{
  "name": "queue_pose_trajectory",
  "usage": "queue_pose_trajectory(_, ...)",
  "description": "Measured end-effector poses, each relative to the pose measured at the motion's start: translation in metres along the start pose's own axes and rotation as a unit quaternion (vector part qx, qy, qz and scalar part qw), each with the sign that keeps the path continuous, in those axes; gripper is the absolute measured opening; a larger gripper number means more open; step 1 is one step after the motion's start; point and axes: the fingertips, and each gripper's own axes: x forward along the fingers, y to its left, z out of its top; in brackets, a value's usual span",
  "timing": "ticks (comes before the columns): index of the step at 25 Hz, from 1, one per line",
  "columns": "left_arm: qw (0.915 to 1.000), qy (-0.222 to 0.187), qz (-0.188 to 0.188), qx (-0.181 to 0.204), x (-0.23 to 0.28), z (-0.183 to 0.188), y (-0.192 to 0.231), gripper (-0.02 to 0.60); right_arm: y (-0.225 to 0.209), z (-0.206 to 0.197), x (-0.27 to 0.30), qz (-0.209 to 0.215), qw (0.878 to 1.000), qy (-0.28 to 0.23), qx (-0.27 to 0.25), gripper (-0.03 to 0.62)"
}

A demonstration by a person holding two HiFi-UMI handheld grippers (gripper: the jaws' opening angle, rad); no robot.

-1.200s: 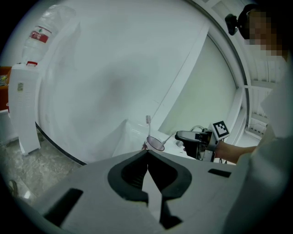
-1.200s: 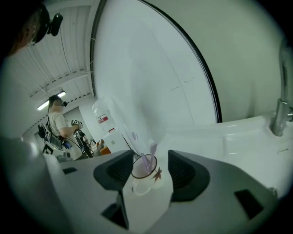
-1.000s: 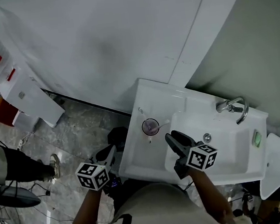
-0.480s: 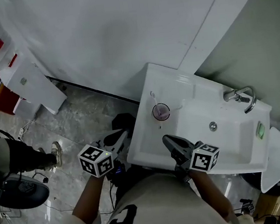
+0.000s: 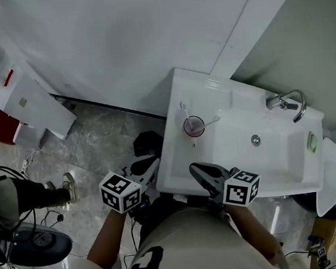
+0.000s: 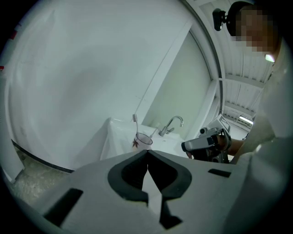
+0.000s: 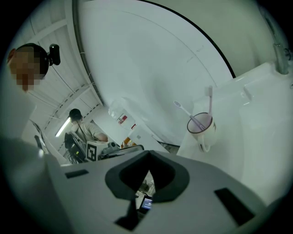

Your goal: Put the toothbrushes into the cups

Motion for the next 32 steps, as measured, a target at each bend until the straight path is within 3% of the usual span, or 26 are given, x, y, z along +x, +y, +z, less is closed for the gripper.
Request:
queue_pose_trajectory(6, 0.9999, 0.01, -0.009, -0.005, 0.008, -0.008, -0.011, 0.02, -0.006, 0.001, -0.01, -0.013, 1.0, -0.013, 0.011, 0.011)
queue_pose_trajectory(11, 0.9993, 0.017, -0.027, 0.019, 0.018, -0.003, -0.03, 0.02, -0.004, 0.004, -0.022, -0.011, 1.0, -0.029, -0.004, 0.011)
queue_pose_trajectory(16, 0.9987, 0.026, -0.031, 0.032, 0.026, -0.006, -0.049, 0.02, 0.005, -0.013, -0.035, -0.005, 0.996, 0.014, -0.083, 0.011)
queue_pose_trajectory(20, 0.9972, 0.034, -0.044, 0.049, 0.034, -0.008, -0.071, 0.02, 0.006, -0.025, -0.052, -0.027, 0.989, 0.031, -0.142, 0.011)
queue_pose_trajectory(28, 0.9913, 0.055, -0.04, 0.113, 0.033, -0.018, -0.105, 0.02, 0.007, -0.03, -0.084, -0.039, 0.989, -0.001, -0.141, 0.011)
queue_pose_trajectory(32, 0.9905, 0.06, -0.033, 0.12, 0.025, -0.025, -0.115, 0.02, 0.012, -0.043, -0.096, -0.034, 0.989, -0.001, -0.141, 0.011)
